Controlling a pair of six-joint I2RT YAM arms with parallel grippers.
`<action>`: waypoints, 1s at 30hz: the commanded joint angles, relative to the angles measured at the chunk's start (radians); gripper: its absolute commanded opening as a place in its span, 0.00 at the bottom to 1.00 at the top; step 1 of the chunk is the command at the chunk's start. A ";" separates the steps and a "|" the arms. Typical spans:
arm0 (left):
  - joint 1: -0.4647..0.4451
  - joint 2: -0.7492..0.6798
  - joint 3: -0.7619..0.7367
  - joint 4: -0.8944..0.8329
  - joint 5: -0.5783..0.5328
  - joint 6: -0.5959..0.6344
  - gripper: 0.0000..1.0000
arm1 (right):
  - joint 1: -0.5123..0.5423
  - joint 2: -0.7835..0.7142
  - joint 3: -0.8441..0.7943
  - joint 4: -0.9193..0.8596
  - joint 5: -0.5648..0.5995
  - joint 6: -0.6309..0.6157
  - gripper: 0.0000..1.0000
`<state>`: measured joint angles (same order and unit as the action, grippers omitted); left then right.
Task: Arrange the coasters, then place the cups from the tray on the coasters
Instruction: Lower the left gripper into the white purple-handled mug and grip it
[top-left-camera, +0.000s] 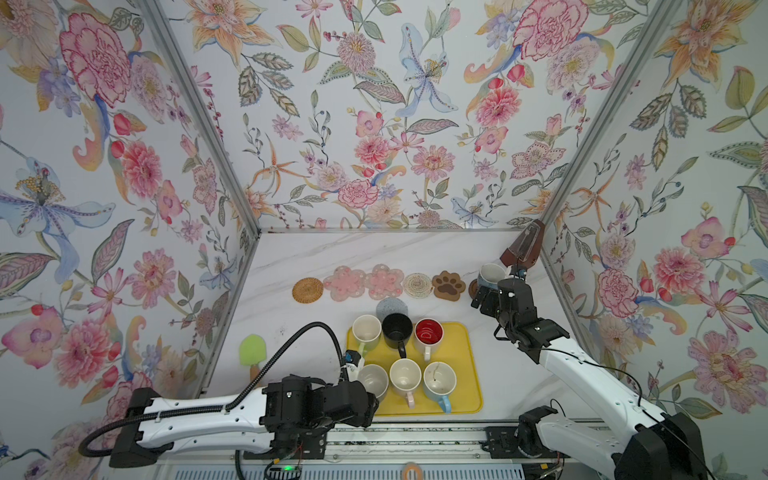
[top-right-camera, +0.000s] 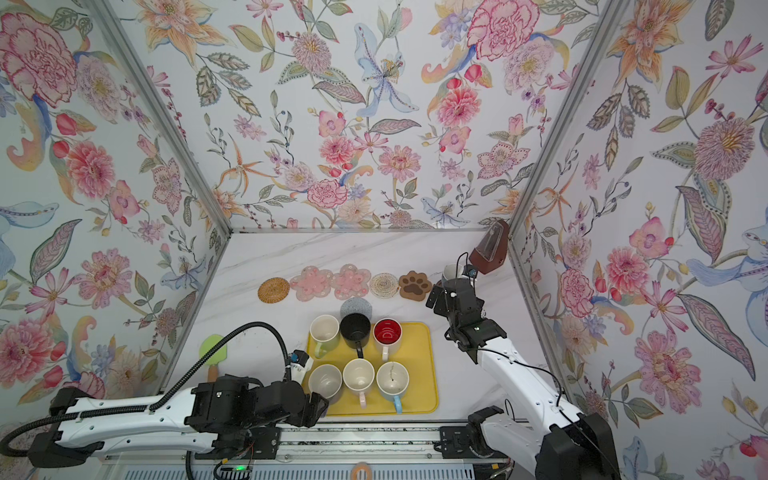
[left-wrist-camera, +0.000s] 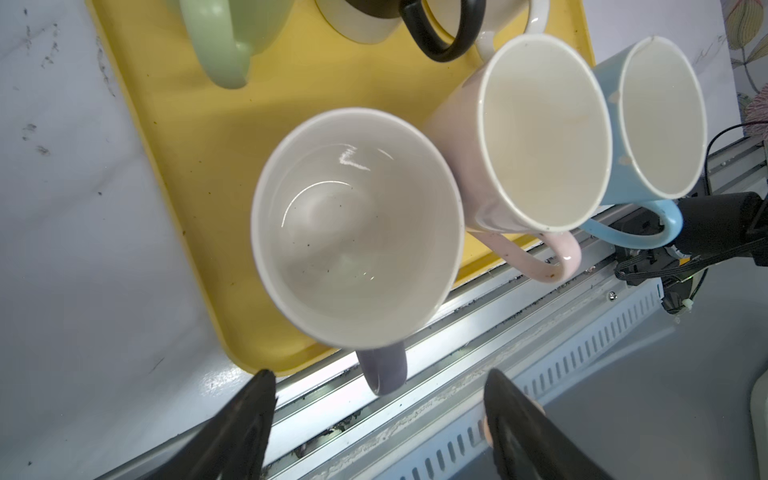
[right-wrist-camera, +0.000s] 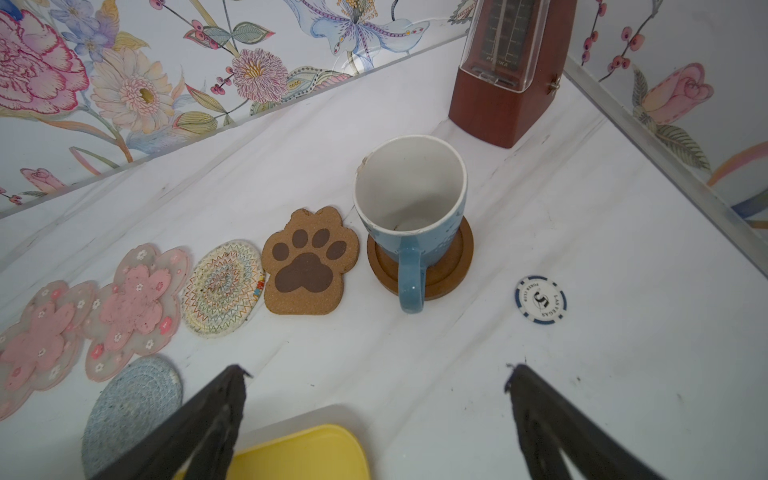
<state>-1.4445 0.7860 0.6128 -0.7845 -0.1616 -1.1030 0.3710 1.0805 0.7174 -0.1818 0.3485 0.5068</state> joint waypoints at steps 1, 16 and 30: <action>-0.014 0.040 -0.013 -0.009 -0.003 -0.015 0.80 | 0.007 -0.012 -0.021 0.004 0.004 0.016 0.99; -0.021 0.192 0.010 0.014 -0.022 0.012 0.68 | 0.006 -0.010 -0.027 0.010 -0.004 0.012 0.99; -0.022 0.196 -0.035 0.007 -0.035 -0.004 0.46 | 0.006 0.001 -0.026 0.018 -0.015 0.015 0.99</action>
<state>-1.4544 1.0027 0.6029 -0.7547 -0.1658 -1.0985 0.3710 1.0809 0.7048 -0.1810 0.3401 0.5068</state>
